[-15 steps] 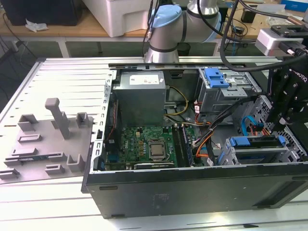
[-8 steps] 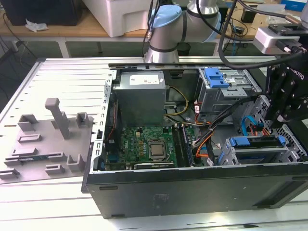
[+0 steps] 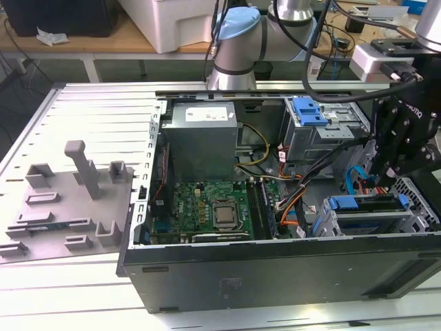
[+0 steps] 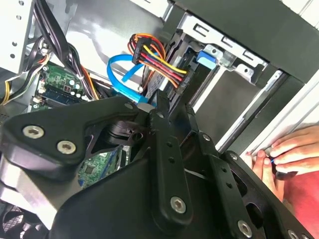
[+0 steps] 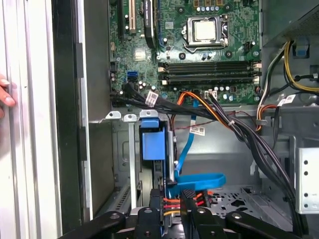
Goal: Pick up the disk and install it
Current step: 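Insert the second disk wire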
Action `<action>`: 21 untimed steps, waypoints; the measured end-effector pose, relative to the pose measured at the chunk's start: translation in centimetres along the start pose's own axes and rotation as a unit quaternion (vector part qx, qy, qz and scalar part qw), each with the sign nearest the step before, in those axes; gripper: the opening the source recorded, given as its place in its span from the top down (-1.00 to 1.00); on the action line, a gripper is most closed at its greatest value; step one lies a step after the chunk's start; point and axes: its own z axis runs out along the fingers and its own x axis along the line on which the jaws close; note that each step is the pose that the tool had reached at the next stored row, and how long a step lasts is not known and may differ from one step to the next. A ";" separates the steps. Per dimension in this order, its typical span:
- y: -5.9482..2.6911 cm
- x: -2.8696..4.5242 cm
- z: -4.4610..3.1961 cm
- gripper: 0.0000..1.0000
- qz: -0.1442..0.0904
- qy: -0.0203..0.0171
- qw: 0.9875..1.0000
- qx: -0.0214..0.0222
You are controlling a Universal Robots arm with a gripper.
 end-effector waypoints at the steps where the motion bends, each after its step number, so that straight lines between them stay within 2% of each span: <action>1: 0.07 0.00 0.06 0.40 0.000 0.000 1.000 0.000; 8: 0.18 -0.03 0.51 0.40 0.000 0.000 1.000 0.000; 21: 0.39 -0.12 0.54 0.40 -0.002 -0.001 1.000 0.000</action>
